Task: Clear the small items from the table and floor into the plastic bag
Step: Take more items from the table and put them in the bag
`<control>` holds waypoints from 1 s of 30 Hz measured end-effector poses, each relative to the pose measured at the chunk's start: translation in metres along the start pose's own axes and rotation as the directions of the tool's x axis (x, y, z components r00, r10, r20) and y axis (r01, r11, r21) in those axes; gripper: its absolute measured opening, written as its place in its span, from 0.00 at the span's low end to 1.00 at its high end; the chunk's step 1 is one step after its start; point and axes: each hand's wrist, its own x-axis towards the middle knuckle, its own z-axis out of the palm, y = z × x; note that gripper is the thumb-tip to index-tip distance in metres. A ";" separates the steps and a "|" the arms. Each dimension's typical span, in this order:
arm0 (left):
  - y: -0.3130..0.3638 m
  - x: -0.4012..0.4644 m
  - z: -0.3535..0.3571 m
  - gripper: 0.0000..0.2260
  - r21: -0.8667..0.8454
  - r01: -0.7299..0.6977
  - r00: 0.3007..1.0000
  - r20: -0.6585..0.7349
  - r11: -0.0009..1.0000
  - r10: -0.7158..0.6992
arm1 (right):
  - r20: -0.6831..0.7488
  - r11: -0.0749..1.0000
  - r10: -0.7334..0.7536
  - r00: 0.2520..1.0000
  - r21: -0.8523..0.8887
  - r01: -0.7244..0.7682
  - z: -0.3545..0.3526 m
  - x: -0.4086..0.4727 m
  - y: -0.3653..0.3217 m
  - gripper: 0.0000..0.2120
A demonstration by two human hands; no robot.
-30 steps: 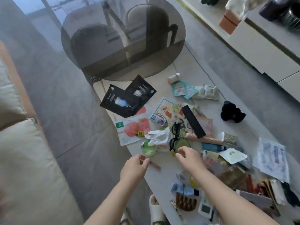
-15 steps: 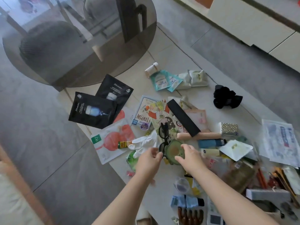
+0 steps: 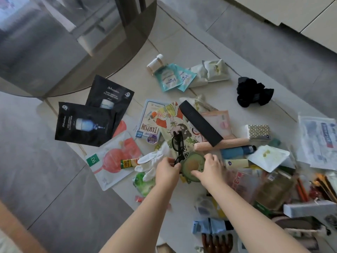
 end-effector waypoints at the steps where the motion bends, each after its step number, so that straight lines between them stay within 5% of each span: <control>1: 0.000 0.000 0.000 0.06 -0.030 0.008 1.000 0.010 1.000 -0.008 | -0.004 1.000 0.002 1.000 -0.001 -0.002 -0.003 -0.001 0.001 0.30; 4: 0.003 -0.005 -0.002 0.03 -0.070 0.021 1.000 0.015 0.997 -0.020 | -0.001 0.998 0.010 1.000 0.066 -0.010 -0.014 -0.004 0.004 0.22; 11: 0.025 -0.046 -0.035 0.05 -0.133 0.048 0.998 -0.040 0.990 -0.053 | 0.036 0.848 -0.082 0.996 0.527 0.051 -0.068 -0.040 0.002 0.07; 21: 0.043 -0.172 -0.126 0.08 -0.482 -0.011 0.986 -0.152 0.876 -0.071 | 0.050 0.694 -0.209 0.977 0.711 0.112 -0.151 -0.144 -0.053 0.07; 30: 0.013 -0.315 -0.229 0.10 -0.752 -0.129 0.944 -0.292 0.646 -0.152 | 0.156 0.629 -0.492 0.856 0.744 0.226 -0.202 -0.289 -0.138 0.14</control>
